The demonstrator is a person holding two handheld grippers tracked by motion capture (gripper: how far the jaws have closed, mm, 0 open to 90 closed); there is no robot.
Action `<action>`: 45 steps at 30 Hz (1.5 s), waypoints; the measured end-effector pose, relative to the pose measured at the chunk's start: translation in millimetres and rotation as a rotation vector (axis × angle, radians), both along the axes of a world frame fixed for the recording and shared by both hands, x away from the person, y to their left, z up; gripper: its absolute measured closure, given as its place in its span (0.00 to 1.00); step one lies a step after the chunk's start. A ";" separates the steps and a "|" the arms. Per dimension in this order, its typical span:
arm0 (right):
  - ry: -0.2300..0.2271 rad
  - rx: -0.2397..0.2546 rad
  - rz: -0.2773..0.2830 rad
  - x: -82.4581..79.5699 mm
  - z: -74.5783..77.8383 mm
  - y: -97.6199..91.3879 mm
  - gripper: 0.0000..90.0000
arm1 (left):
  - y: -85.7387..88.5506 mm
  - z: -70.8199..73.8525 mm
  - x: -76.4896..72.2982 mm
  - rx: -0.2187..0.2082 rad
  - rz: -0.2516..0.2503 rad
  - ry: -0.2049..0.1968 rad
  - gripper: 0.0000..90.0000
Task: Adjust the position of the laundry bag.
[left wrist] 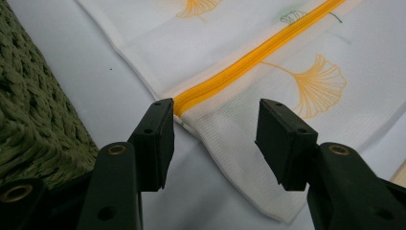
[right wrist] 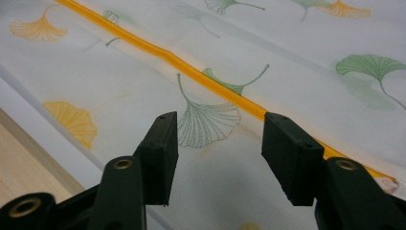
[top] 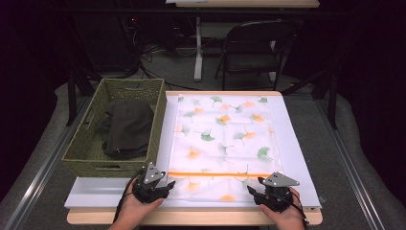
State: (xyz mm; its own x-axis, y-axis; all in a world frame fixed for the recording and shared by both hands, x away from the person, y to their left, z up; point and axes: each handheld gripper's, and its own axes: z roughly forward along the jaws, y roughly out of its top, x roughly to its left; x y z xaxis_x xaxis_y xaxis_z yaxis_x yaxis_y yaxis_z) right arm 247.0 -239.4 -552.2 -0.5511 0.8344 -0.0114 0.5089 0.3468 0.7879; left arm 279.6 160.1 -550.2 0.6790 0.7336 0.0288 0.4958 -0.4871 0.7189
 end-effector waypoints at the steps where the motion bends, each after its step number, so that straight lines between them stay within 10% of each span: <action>1: 0.000 0.000 0.000 0.3 -0.1 -0.2 0.52 | -0.1 -0.1 0.1 0.001 0.000 0.002 0.53; 45: -0.058 0.009 -0.036 9.9 9.9 -7.2 0.53 | 2.0 -10.3 -3.1 0.029 0.024 0.026 0.61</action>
